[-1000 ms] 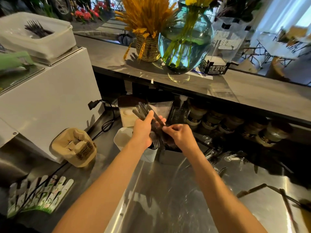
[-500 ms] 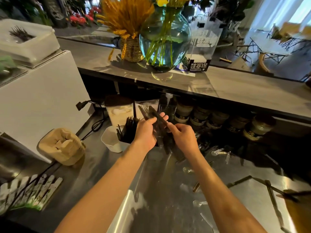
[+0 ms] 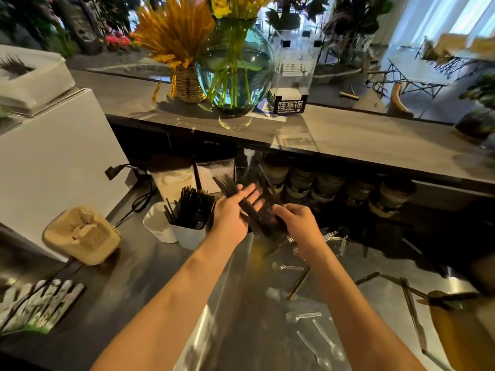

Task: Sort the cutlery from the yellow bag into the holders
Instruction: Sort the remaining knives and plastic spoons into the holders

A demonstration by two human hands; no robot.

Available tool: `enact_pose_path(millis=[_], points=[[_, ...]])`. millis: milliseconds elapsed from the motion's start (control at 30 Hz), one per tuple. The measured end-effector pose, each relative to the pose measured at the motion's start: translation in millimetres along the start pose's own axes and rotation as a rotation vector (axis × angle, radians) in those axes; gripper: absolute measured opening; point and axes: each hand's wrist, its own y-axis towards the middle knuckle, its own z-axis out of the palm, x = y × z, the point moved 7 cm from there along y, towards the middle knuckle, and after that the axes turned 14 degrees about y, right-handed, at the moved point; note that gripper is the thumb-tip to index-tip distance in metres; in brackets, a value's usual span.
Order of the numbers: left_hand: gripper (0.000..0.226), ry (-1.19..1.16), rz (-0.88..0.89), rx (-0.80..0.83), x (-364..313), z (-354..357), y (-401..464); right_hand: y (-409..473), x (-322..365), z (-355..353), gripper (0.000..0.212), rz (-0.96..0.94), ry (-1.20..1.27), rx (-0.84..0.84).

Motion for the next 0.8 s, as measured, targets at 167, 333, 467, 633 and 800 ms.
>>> enact_pose_path(millis=[167, 333, 467, 633, 800], points=[[0.018, 0.18, 0.004, -0.135, 3, -4, 1, -2, 13, -16, 0.02, 0.005, 0.151, 0.016], [0.052, 0.383, 0.005, -0.011, 3, 13, -8, -9, 15, -10, 0.046, 0.062, 0.08, 0.128], [0.057, 0.449, -0.002, 0.052, 1, 22, -18, -12, 19, -13, 0.055, 0.037, -0.089, 0.107], [0.034, 0.571, 0.037, -0.056, -5, 13, -22, -19, 28, -16, 0.04, -0.015, -0.218, 0.174], [0.028, 0.552, 0.094, -0.074, -11, 4, -18, -23, 27, -28, 0.022, 0.049, 0.096, 0.085]])
